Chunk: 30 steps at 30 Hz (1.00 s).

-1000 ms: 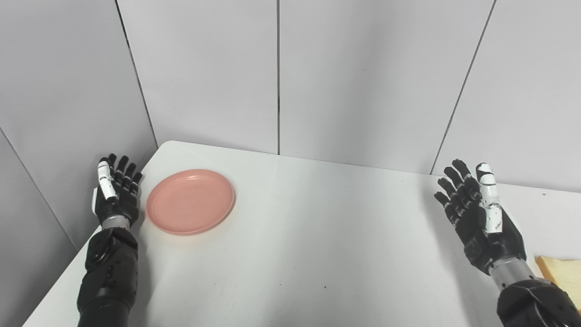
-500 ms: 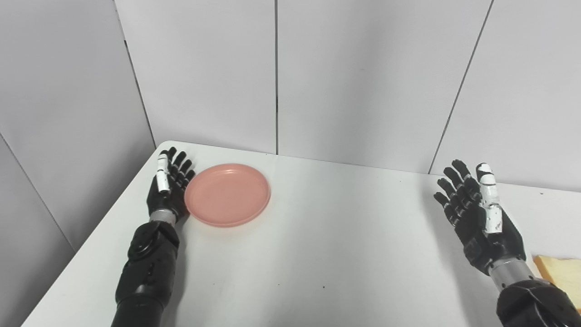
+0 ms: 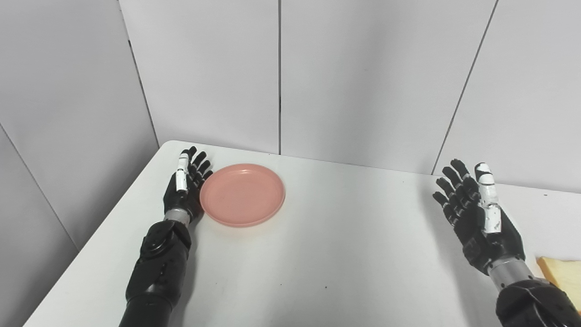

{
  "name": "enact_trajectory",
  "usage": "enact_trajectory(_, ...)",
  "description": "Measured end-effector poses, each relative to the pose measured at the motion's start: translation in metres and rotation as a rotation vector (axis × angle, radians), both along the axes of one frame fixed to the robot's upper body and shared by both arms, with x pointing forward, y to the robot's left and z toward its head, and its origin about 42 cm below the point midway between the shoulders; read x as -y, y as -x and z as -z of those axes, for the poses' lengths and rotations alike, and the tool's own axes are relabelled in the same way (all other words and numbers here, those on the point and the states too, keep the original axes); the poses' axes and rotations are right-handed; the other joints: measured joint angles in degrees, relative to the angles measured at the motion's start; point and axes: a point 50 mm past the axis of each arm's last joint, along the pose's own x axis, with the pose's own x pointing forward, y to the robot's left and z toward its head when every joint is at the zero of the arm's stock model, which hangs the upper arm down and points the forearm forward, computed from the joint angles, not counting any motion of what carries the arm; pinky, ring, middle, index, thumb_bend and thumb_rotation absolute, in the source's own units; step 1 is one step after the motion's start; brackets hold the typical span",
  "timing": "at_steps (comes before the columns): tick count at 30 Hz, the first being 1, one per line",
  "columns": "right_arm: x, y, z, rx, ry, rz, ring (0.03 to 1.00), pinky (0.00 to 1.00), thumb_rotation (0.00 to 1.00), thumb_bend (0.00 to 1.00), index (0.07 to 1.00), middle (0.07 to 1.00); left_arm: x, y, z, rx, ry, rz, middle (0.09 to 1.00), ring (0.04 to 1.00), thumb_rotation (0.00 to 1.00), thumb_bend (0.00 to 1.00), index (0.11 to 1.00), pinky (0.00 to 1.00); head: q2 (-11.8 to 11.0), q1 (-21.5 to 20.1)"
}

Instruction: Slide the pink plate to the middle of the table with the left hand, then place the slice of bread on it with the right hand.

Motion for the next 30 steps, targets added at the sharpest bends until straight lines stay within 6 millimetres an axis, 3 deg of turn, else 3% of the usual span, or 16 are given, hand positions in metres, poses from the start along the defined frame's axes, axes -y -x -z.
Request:
enact_trajectory(11, -0.005, 0.0, 0.002, 0.005, 0.019, 0.015, 1.0, 1.0, 1.0, 0.2, 1.0, 1.0, 0.033, 0.001, 0.001, 0.006, -0.046, 0.154, 0.948, 0.958, 1.0, 0.43, 0.931, 0.98, -0.97, -3.25)
enact_trajectory(24, -0.017, -0.003, 0.017, -0.037, 0.019, 0.043, 1.0, 1.0, 1.0, 0.26, 1.0, 1.0, 0.057, 0.015, -0.001, -0.002, -0.069, 0.269, 0.946, 0.955, 1.0, 0.39, 0.938, 0.98, -1.58, -12.91)
enact_trajectory(30, -0.022, -0.004, 0.025, -0.06, 0.008, 0.054, 1.0, 1.0, 1.0, 0.28, 1.0, 1.0, 0.072, 0.025, -0.003, -0.019, -0.077, 0.334, 0.947, 0.953, 1.0, 0.36, 0.937, 0.97, -1.49, -15.46)
